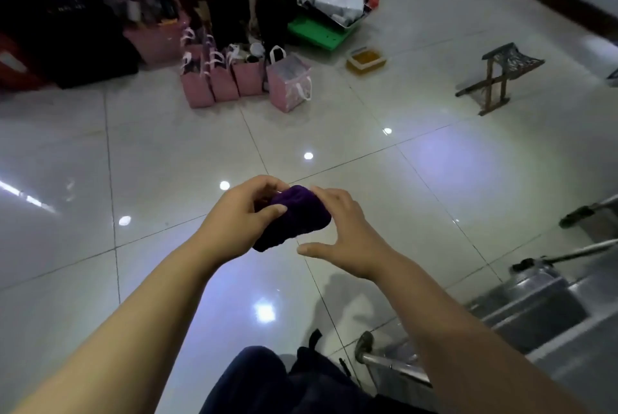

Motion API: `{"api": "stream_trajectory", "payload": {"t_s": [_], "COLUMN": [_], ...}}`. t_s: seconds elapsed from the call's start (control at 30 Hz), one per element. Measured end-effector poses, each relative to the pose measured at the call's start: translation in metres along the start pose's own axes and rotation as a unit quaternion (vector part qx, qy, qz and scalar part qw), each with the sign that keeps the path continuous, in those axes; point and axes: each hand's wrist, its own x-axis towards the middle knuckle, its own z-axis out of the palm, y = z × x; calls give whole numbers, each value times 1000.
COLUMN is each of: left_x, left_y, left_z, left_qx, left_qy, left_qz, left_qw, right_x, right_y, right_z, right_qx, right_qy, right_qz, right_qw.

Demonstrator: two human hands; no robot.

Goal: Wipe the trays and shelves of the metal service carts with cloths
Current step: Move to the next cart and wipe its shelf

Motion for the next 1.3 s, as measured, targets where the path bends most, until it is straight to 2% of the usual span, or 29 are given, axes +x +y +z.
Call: {"api": "stream_trajectory", "payload": {"t_s": [0.1, 0.17, 0.27, 0.4, 0.57, 0.7, 0.83, 0.93, 1.3], "left_x": [55, 96, 163, 254, 349, 399, 422, 432, 456], "left_y": [17, 27, 41, 57, 87, 118, 145, 163, 226], "left_z": [10, 23, 49, 90, 136, 185, 250, 304, 502], "left_qx": [4, 15, 43, 102, 168, 216, 239, 265, 366], "left_qy": [-66, -115, -175, -246, -322, -400, -477, -522, -621], "left_qz": [33, 52, 76, 119, 164, 207, 243, 264, 330], "left_qw": [997, 992, 981, 957, 917, 866, 810, 767, 609], "right_x": [28, 46, 65, 80, 77, 58, 33, 14, -50], "right_y": [15, 30, 59, 98, 137, 159, 181, 204, 300], "right_z": [-34, -57, -89, -129, -171, -196, -204, -210, -251], "right_qx": [27, 35, 24, -24, -45, 22, 74, 99, 176], "right_qy": [72, 90, 110, 191, 281, 383, 465, 495, 569], "right_qz": [32, 81, 143, 225, 387, 472, 516, 550, 594], "right_qw": [997, 992, 983, 955, 877, 794, 715, 666, 540]}}
